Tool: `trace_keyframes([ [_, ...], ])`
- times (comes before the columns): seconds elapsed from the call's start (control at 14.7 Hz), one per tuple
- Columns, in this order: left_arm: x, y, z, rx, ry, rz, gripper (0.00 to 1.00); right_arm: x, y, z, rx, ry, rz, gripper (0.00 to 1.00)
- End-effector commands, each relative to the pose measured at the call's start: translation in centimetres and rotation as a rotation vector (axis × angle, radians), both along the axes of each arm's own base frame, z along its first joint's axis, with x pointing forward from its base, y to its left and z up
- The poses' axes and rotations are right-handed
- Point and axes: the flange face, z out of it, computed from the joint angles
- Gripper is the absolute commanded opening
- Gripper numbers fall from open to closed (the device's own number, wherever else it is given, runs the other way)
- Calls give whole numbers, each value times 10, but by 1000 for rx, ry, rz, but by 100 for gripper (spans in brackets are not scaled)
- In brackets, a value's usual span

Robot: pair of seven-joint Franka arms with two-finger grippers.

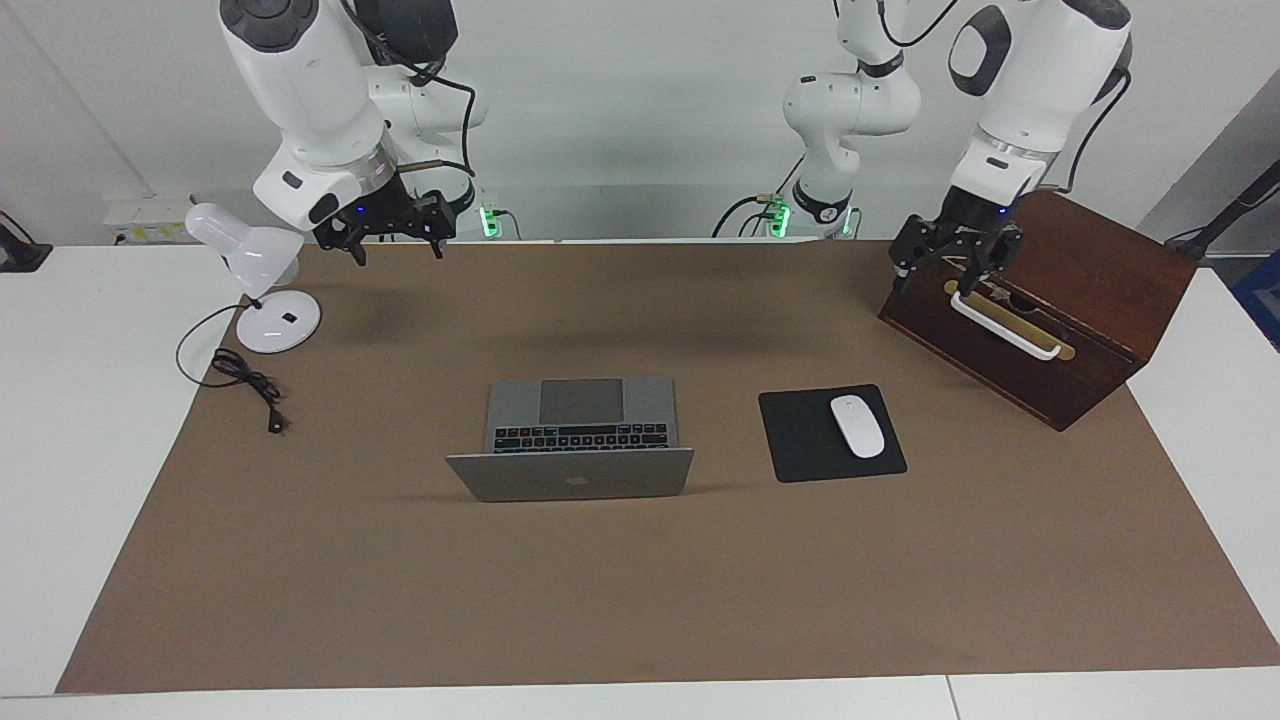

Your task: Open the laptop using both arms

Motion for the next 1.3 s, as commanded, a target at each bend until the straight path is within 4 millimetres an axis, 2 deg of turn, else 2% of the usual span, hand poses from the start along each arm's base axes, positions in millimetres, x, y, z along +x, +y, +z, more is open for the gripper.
trace_keyframes([
  [0.0,11,14,11,67,14,-7,100,-7,-3,-1,27,-8,-21,100],
  [0.2,18,19,29,80,62,-7,100,-8,-3,-1,27,-7,-18,100],
  [0.34,24,31,41,78,102,11,100,-8,-3,-2,27,-7,-20,100],
  [0.48,21,29,52,79,140,3,100,-8,-3,-1,26,-10,-29,100],
  [0.68,20,24,55,78,185,-9,100,-2,-11,0,42,-37,-51,100],
  [1.02,20,23,50,84,221,-14,100,4,-25,0,69,-40,-117,100],
  [1.23,19,26,48,88,231,-9,100,5,-26,9,61,-45,-168,100],
])
